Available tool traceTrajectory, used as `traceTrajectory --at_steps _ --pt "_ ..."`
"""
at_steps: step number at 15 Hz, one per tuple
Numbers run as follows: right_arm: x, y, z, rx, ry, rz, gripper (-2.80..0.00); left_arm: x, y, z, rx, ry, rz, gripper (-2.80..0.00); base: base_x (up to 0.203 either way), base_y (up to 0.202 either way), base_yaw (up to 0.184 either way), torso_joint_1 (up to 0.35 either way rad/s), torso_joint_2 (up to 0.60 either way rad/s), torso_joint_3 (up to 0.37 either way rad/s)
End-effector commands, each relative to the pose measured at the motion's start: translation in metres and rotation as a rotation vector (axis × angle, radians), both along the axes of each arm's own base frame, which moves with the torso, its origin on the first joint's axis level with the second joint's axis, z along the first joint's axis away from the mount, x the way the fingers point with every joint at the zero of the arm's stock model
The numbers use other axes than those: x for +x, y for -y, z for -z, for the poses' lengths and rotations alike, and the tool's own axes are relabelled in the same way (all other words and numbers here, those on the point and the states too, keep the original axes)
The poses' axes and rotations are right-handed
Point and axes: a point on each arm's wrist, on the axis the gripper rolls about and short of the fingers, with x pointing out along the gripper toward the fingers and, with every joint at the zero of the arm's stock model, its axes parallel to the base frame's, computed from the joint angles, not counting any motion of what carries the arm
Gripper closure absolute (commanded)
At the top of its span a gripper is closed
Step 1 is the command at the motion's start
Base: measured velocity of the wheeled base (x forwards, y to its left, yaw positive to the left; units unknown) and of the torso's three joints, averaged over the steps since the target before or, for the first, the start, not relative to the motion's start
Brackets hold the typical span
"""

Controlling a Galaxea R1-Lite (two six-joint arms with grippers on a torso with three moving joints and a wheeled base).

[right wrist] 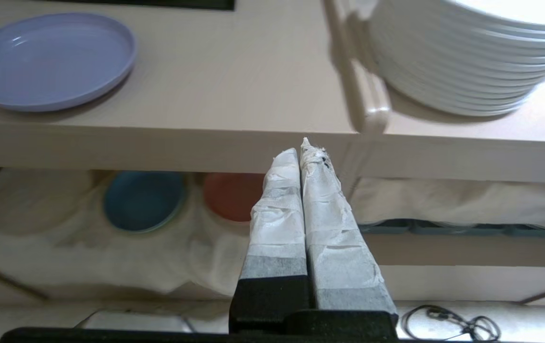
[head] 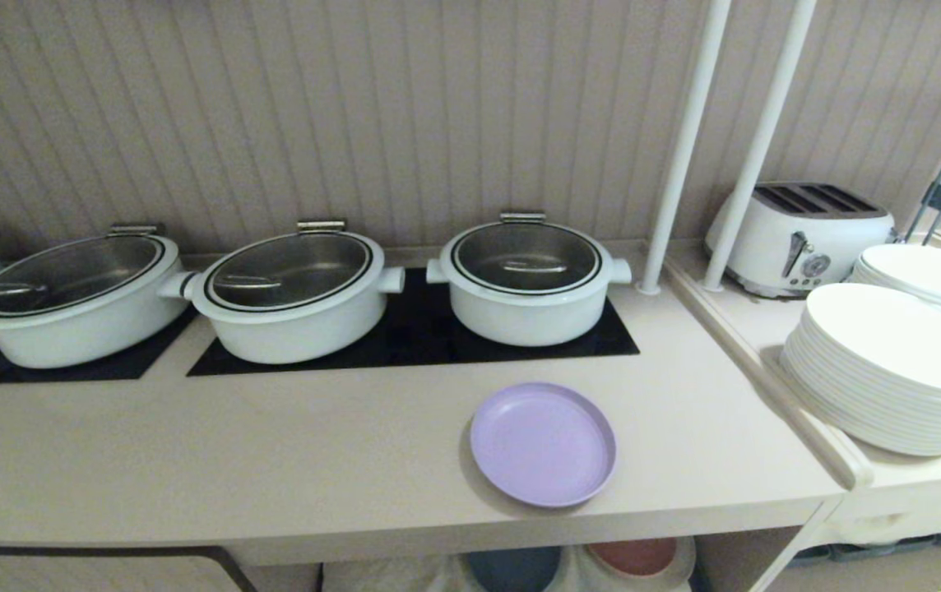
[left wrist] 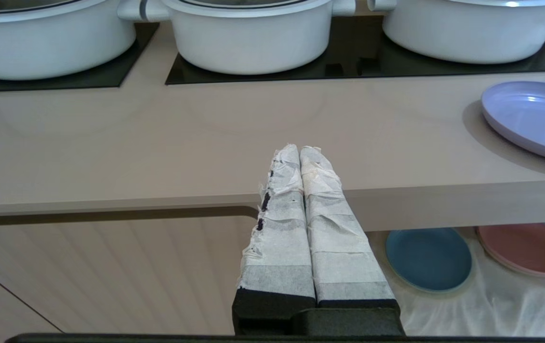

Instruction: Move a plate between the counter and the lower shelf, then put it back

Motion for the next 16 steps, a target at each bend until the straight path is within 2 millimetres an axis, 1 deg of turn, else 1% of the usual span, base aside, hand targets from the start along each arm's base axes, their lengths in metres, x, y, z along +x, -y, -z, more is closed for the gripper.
traceTrajectory --at_steps 1,4,8,11,14,16 --pt "-0.008 0.000 0.003 -0.010 0.064 0.019 0.00 0.000 0.000 0.000 0.000 0.001 0.000 0.00 0.000 0.000 0.000 0.000 0.00 0.000" --pt "-0.017 0.001 0.012 -0.019 0.072 0.052 0.00 0.000 0.000 0.000 0.000 0.001 0.000 0.00 0.000 0.000 0.000 0.000 0.00 0.000" --pt "-0.029 0.001 0.017 -0.008 0.197 0.028 0.00 0.000 0.000 0.000 0.000 0.001 0.000 0.00 0.000 0.000 0.000 0.000 0.00 0.000" --pt "-0.030 0.001 0.018 -0.010 0.207 0.023 0.00 0.000 0.000 0.000 0.000 0.001 0.000 0.00 0.000 0.000 0.000 0.000 0.00 0.000" --pt "-0.030 0.001 0.018 0.061 0.207 0.037 0.00 0.000 0.000 0.000 0.000 0.001 0.000 0.00 0.000 0.000 0.000 0.000 0.00 0.000" --pt "-0.030 0.001 0.018 0.076 0.206 0.040 0.00 0.000 0.000 0.000 0.000 0.001 0.000 0.00 0.000 0.000 0.000 0.000 0.00 0.000"
